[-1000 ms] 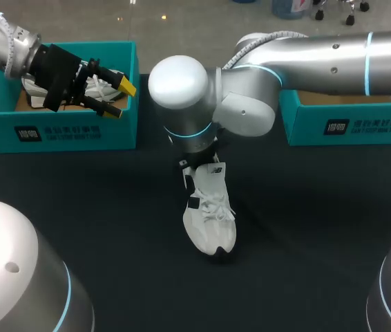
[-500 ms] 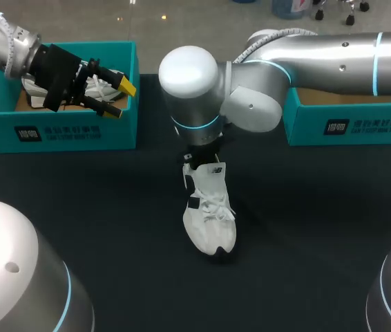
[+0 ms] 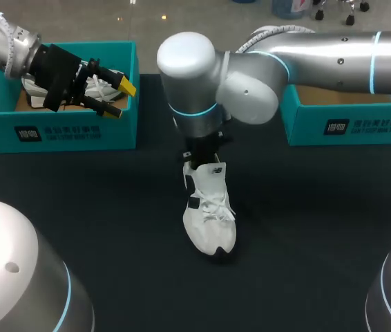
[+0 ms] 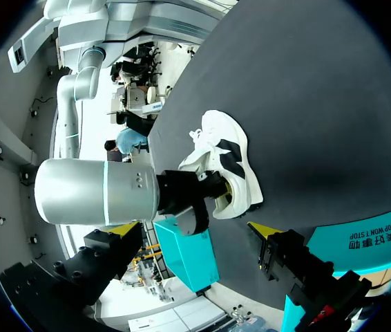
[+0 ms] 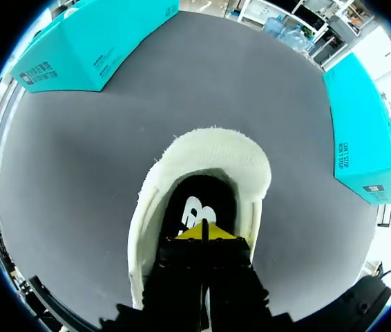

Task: Take the shoe out of the shoebox, open the shoe tongue, remove and reinsert the insole, then place the shoe into the shoebox

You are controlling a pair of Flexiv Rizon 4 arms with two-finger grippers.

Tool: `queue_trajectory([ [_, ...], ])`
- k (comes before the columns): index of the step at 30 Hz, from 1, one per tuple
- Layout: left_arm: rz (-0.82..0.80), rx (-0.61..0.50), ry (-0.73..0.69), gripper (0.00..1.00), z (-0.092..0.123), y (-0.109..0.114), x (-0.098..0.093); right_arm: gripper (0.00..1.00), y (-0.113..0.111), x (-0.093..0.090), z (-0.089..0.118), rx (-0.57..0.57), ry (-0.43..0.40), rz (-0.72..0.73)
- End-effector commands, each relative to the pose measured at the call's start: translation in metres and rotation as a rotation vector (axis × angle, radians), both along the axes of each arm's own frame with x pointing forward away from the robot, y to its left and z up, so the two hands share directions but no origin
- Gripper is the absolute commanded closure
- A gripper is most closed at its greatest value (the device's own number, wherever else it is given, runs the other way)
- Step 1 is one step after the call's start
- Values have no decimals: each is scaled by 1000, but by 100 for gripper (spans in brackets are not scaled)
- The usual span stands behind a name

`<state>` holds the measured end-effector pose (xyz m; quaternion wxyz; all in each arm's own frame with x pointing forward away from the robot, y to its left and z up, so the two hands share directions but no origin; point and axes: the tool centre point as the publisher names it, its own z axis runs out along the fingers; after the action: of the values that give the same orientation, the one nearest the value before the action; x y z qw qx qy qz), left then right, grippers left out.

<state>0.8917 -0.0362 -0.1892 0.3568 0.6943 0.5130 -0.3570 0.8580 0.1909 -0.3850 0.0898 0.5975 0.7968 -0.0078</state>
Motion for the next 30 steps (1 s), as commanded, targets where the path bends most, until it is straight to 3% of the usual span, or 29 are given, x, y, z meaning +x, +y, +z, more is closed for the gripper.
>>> queue_trajectory([
  [1, 1, 4, -1, 0, 1, 0, -1, 100, -5, -2, 28, 1, 48, -3],
  [6, 1, 4, -1, 0, 1, 0, -1, 100, -6, -10, 40, -1, 140, -31],
  [13, 1, 4, -1, 0, 1, 0, -1, 100, -9, -24, 49, 3, 205, -66],
  [23, 1, 4, -1, 0, 1, 0, -1, 100, -7, -48, 40, 1, 297, -62],
  [30, 1, 4, -1, 0, 1, 0, -1, 100, -4, -55, 30, 31, 317, -82],
])
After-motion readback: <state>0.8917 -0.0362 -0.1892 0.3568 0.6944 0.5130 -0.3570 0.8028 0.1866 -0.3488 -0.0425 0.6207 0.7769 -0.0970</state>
